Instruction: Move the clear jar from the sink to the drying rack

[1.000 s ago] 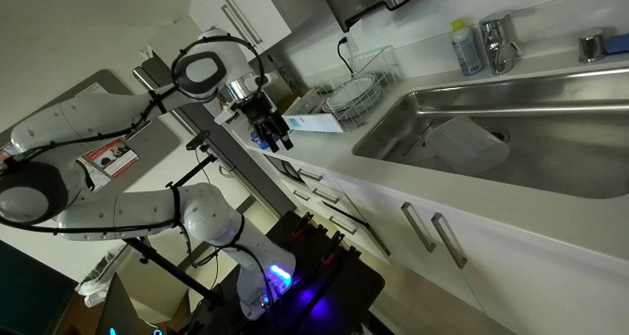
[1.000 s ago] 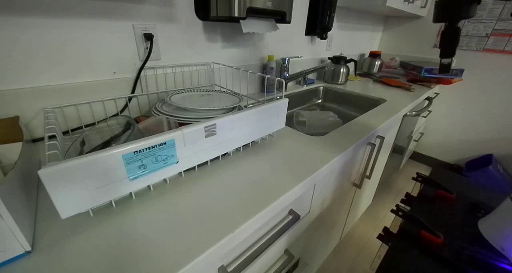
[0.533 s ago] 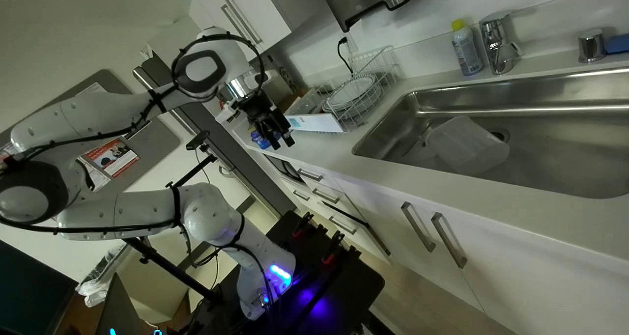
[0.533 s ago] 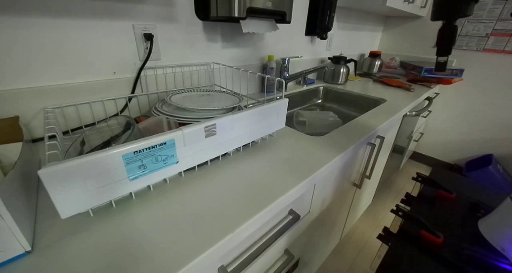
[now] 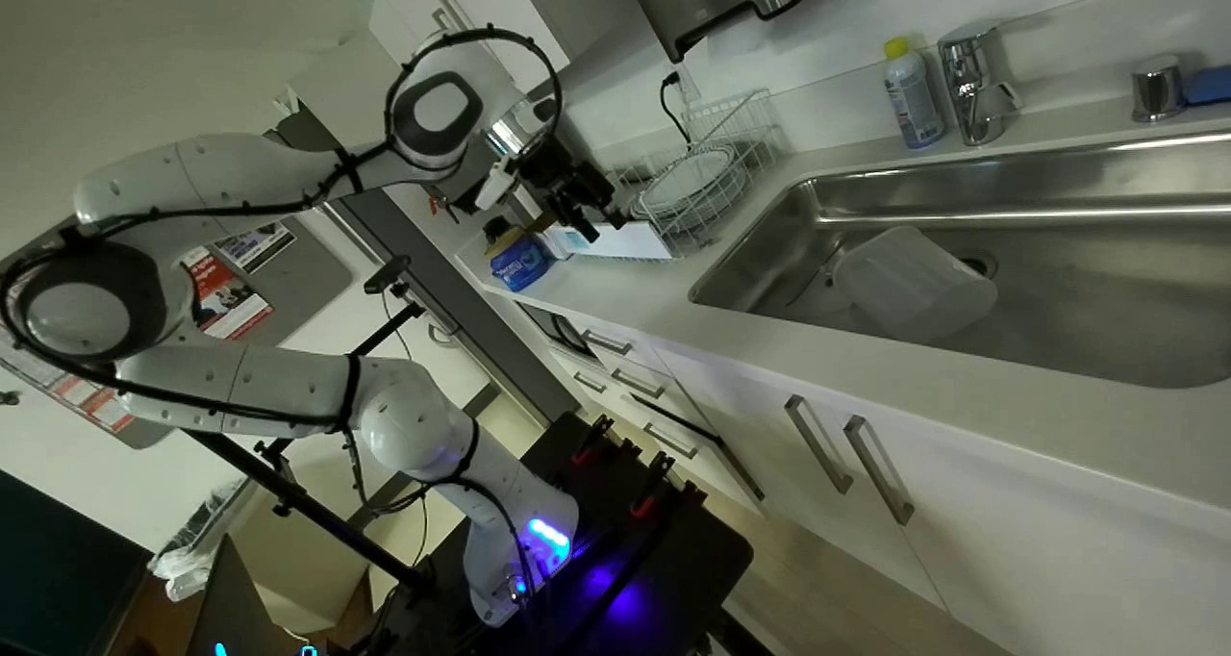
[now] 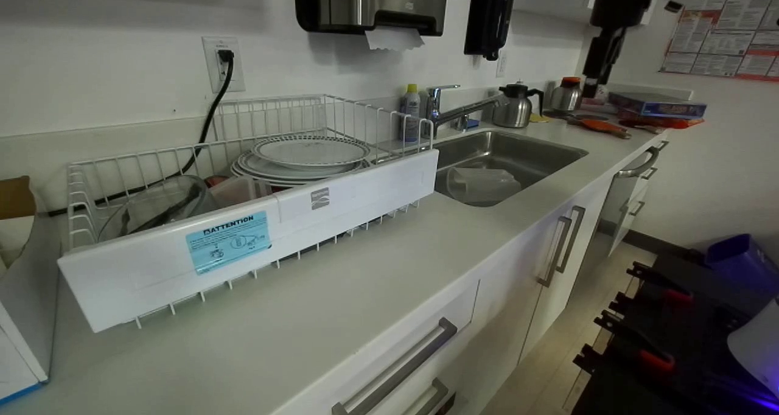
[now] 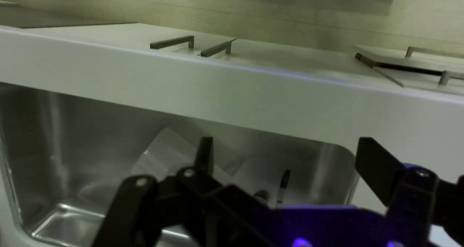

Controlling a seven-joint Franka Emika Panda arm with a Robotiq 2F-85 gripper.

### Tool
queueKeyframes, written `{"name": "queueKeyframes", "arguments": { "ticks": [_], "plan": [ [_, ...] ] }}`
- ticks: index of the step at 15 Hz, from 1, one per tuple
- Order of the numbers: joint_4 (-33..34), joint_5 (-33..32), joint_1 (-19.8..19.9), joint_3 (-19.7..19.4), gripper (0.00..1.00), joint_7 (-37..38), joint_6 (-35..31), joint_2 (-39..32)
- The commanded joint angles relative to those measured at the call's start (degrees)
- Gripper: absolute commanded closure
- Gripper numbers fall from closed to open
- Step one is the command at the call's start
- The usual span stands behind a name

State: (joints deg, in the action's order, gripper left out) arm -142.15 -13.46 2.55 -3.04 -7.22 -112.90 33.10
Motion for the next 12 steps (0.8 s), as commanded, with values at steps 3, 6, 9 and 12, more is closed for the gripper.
{"name": "queueKeyframes", "arguments": {
  "ticks": [3, 6, 9, 12],
  "plan": [
    [11.54, -4.41, 2.54, 0.21, 0.0, 5.41, -6.74, -19.13],
    [7.83, -3.03, 1.55, 0.05, 0.0, 3.7, -6.26, -15.53],
    [7.69, -3.02, 1.45, 0.15, 0.0, 3.69, -6.25, -14.51],
    [12.35, -1.57, 1.78, 0.23, 0.0, 6.18, -4.28, -18.79]
  ]
}}
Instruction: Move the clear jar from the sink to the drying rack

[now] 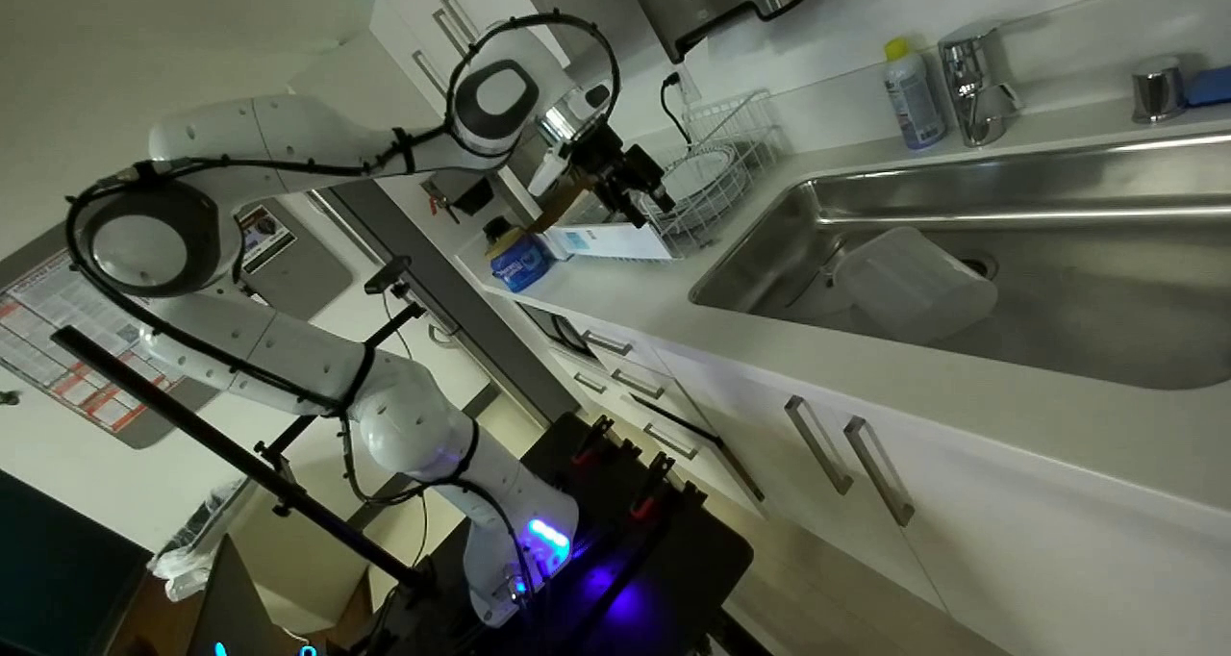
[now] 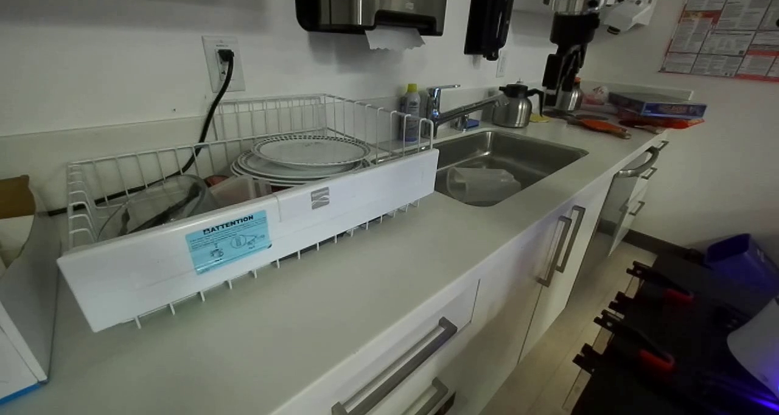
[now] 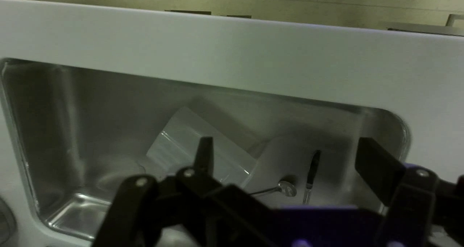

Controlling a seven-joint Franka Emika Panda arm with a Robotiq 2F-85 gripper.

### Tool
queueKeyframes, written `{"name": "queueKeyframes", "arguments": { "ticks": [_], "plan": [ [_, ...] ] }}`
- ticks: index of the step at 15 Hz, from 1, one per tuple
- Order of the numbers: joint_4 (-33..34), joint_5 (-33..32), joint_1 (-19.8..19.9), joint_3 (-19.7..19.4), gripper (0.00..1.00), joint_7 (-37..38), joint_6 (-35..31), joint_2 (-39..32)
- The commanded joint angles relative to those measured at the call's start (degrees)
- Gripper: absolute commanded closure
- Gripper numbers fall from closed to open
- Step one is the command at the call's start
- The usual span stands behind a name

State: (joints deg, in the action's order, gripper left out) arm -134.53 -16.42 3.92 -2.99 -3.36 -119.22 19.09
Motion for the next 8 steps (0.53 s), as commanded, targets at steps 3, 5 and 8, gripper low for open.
{"name": "queueKeyframes", "arguments": {
  "ticks": [3, 5, 8],
  "plan": [
    [11.32, -0.47, 1.27, 1.27, 0.0, 11.74, 1.11, -13.32],
    [16.31, -1.78, 0.96, 1.31, 0.0, 17.07, 1.64, -19.68],
    [23.73, -7.96, -0.39, 0.51, 0.0, 26.62, 2.69, -29.0]
  ]
}}
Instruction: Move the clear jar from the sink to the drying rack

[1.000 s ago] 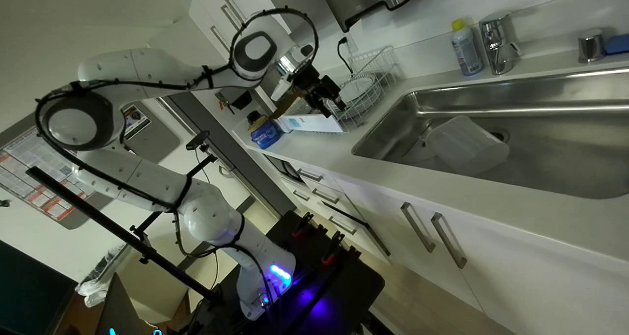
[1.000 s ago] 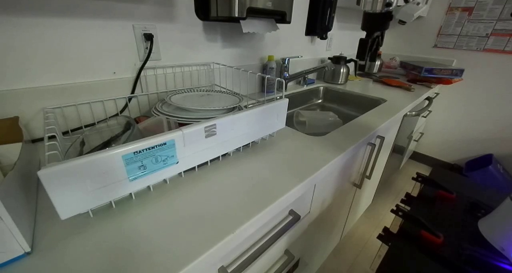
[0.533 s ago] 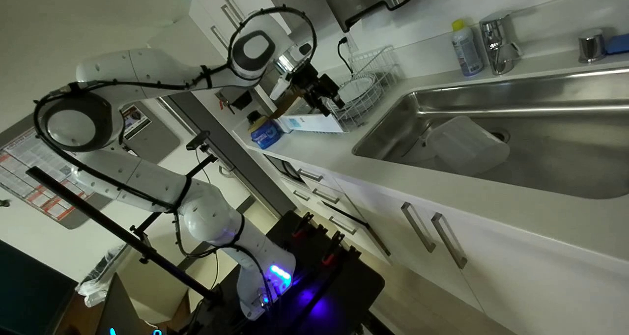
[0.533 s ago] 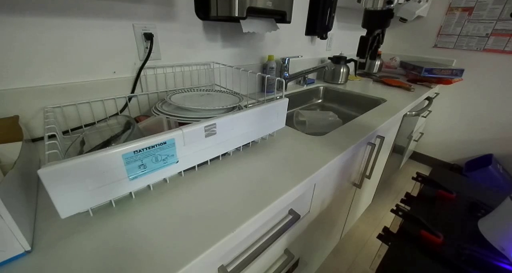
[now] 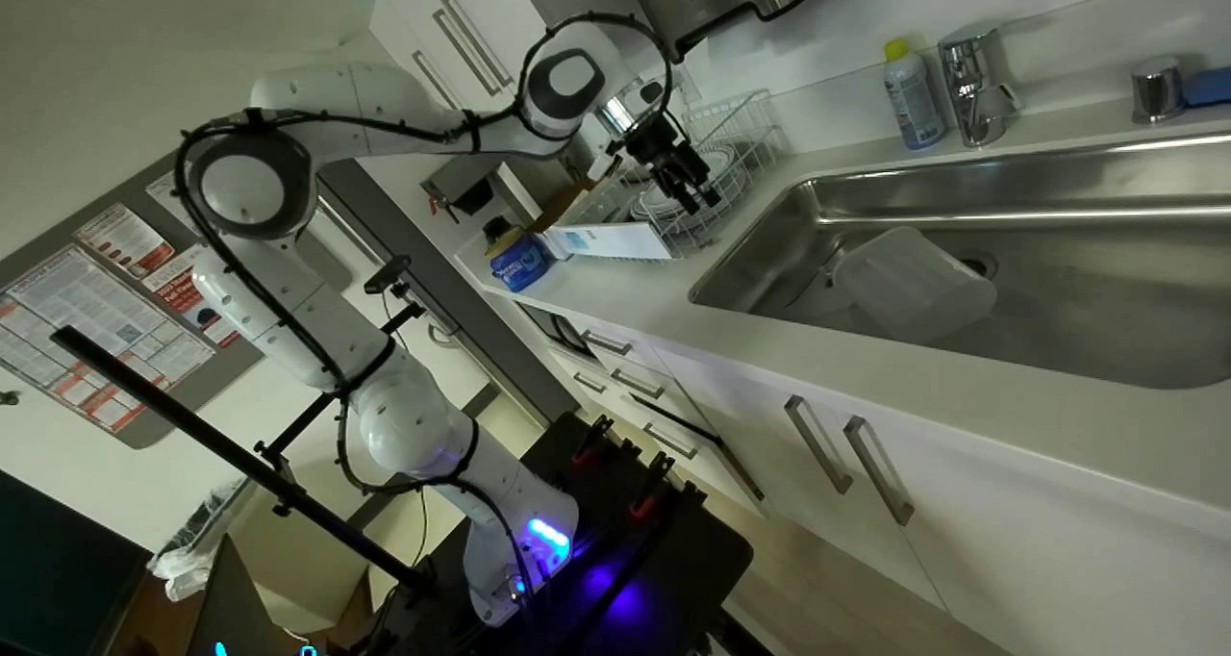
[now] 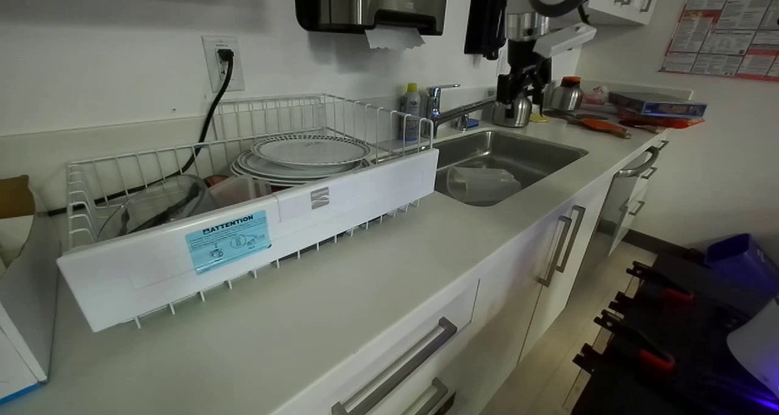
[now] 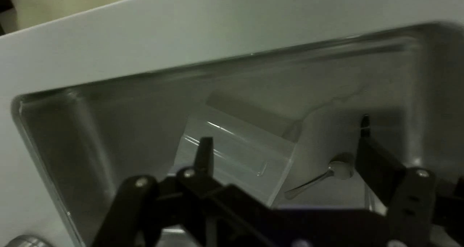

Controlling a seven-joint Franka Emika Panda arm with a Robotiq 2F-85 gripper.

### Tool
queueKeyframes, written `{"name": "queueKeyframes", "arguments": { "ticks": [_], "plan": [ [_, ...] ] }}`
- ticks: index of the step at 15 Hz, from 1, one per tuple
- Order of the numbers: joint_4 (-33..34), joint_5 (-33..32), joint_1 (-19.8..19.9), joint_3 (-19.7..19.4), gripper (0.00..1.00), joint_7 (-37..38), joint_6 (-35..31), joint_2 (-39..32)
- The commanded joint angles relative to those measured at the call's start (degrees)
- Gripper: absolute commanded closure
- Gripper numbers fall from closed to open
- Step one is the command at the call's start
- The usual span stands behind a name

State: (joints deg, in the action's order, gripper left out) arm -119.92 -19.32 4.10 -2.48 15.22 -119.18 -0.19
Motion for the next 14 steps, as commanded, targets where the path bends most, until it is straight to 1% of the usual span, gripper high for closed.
{"name": "queueKeyframes", "arguments": {
  "ticks": [1, 4, 7, 10, 14],
  "plan": [
    [11.75, -7.58, -1.41, -0.66, 0.0, 10.95, 3.44, -12.62],
    [18.35, -14.21, -3.97, -3.02, 0.0, 17.09, 5.49, -20.22],
    [24.26, -18.46, -6.0, -5.25, 0.0, 19.25, 7.92, -27.06],
    [29.52, -21.4, -7.17, -7.06, 0.0, 20.86, 10.19, -33.09],
    [36.21, -22.37, -7.34, -8.83, 0.0, 23.96, 10.85, -40.52]
  ]
}}
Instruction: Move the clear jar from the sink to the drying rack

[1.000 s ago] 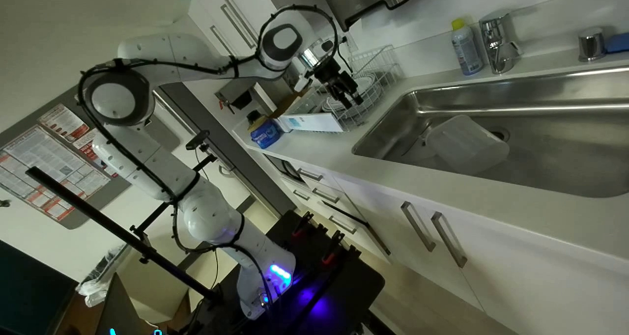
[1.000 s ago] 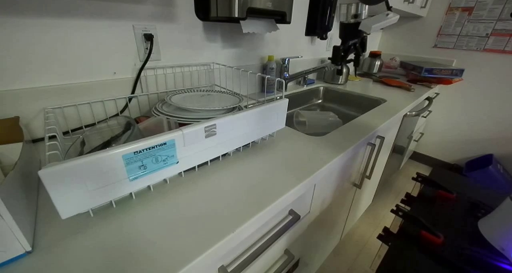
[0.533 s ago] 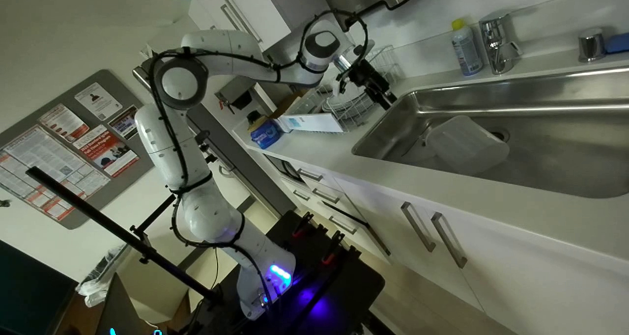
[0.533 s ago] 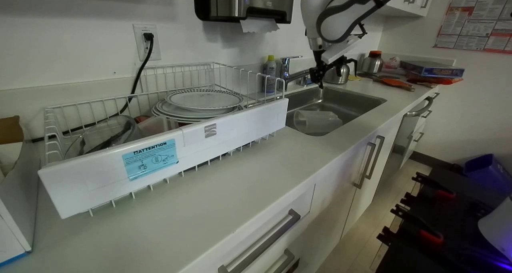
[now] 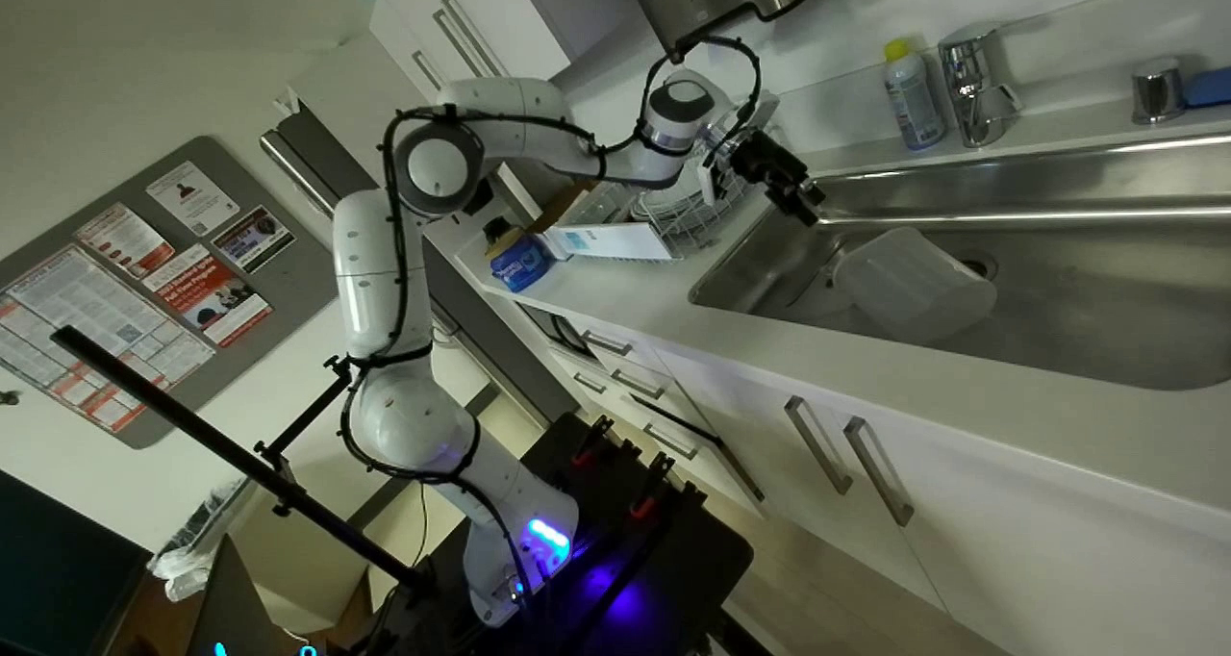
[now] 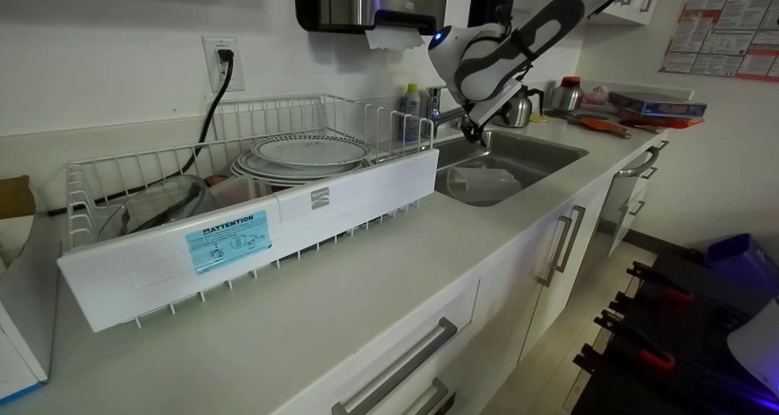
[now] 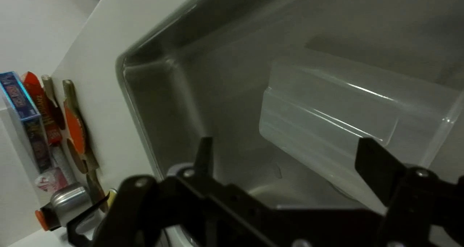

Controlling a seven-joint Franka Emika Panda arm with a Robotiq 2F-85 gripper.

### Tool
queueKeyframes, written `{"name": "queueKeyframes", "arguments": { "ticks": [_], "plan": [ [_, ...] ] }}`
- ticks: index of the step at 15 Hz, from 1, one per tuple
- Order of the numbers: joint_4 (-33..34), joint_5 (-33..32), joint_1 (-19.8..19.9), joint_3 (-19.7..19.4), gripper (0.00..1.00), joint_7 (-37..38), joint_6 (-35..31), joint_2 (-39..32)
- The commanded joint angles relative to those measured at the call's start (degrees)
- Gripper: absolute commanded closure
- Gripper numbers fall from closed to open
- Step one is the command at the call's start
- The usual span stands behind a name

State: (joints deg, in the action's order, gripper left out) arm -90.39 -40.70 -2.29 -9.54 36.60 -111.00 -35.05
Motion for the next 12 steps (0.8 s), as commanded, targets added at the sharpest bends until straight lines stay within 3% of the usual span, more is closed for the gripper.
{"name": "queueKeyframes", "arguments": {
  "ticks": [1, 7, 12],
  "plan": [
    [8.12, -0.94, -0.91, -2.17, 0.0, 3.45, 2.35, -7.29],
    [13.42, 0.75, -0.56, -2.32, 0.0, 6.34, -0.23, -13.79],
    [15.65, 6.2, -0.17, -1.77, 0.0, 9.21, -2.85, -15.94]
  ]
}}
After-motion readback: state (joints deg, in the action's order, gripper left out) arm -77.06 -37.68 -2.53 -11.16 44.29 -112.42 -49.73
